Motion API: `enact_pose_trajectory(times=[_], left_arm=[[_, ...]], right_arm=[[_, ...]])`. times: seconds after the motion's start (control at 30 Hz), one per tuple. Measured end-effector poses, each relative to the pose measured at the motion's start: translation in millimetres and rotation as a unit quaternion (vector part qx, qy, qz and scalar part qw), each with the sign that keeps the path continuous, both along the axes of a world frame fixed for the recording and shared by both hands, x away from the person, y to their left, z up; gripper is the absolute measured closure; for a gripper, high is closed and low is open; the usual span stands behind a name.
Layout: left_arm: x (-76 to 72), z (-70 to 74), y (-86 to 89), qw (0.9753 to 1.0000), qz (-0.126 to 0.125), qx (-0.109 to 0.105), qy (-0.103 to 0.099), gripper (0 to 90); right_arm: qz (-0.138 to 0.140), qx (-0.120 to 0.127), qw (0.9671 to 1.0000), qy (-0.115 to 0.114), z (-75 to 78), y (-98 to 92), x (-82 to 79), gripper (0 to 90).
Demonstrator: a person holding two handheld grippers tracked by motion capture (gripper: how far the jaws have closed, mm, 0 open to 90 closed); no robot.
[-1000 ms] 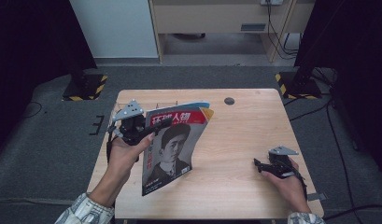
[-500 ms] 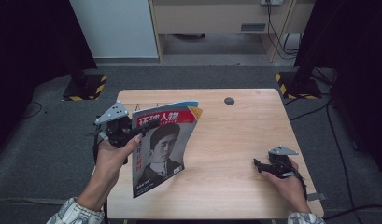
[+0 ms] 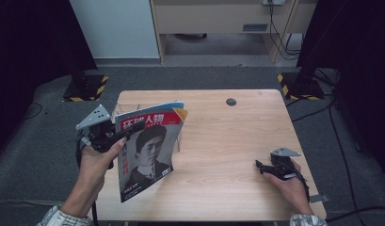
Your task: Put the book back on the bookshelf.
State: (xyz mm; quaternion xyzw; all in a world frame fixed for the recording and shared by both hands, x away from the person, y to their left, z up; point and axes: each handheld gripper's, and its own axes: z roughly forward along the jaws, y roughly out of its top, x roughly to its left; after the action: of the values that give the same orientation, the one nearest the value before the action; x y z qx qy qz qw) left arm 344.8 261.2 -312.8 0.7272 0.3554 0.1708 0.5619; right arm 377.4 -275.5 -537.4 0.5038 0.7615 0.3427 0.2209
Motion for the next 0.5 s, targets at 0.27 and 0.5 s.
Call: enact_pose_trajectory(times=[0.27, 0.5], left_arm=[[-7.4, 4.4, 19.4, 0.9999, 0.015, -0.002, -0.004, 86.6], [-9.7, 5.5, 29.2, 0.9997, 0.025, 0.001, -0.005, 86.6]], right_arm=[[0.001, -0.001, 1.0, 0.0, 0.0, 0.0, -0.1, 27.4], [0.002, -0.001, 1.0, 0.0, 0.0, 0.0, -0.2, 27.4]])
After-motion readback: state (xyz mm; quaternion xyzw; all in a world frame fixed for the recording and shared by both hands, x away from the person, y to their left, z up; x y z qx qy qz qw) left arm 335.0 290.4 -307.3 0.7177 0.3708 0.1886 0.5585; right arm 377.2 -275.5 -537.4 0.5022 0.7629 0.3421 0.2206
